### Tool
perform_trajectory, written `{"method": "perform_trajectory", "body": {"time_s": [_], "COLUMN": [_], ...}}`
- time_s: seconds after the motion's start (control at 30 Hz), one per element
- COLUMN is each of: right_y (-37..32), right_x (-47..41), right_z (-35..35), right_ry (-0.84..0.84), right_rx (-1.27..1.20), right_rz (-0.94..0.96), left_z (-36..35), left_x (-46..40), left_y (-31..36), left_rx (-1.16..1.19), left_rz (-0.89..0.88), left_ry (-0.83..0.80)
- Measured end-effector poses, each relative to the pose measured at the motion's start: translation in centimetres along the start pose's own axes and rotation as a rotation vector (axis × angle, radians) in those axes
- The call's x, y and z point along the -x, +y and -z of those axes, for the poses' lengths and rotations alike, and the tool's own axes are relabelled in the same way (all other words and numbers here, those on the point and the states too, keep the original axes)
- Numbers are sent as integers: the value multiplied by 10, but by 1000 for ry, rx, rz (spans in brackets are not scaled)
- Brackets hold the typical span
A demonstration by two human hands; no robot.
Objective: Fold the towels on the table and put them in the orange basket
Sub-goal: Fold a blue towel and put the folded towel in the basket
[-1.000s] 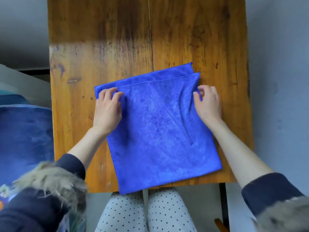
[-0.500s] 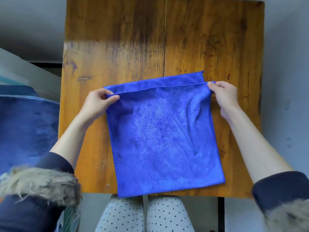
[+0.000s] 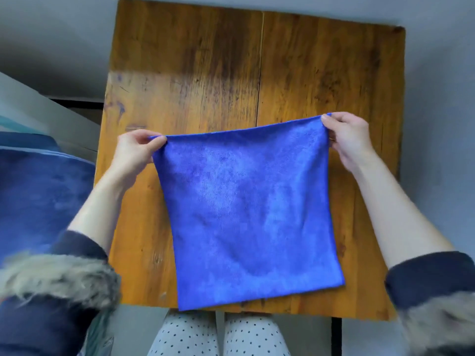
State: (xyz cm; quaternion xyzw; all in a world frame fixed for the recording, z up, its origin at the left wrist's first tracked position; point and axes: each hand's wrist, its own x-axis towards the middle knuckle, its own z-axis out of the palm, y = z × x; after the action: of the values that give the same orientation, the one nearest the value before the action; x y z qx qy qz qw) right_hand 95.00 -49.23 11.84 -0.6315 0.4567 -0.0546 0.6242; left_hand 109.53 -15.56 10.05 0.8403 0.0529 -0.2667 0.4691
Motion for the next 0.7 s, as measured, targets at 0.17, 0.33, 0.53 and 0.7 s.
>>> {"method": "perform_trajectory", "body": {"time_s": [0.17, 0.33, 0.53, 0.7], "right_y": [24, 23, 23, 21], "right_x": [-37, -44, -42, -35], "right_z": [-19, -23, -23, -29], "right_ry": [116, 119, 66, -48], "right_rx": [298, 358, 376, 567], "right_rz": [12, -6, -24, 109], "left_z": [-19, -25, -24, -23], "left_x": [-28, -29, -31, -32], "left_y": [-15, -8, -12, -10], "left_rx": [-416, -526, -625, -682], "left_rz": [-29, -153, -235, -271], "left_ry": [154, 114, 21, -44]}}
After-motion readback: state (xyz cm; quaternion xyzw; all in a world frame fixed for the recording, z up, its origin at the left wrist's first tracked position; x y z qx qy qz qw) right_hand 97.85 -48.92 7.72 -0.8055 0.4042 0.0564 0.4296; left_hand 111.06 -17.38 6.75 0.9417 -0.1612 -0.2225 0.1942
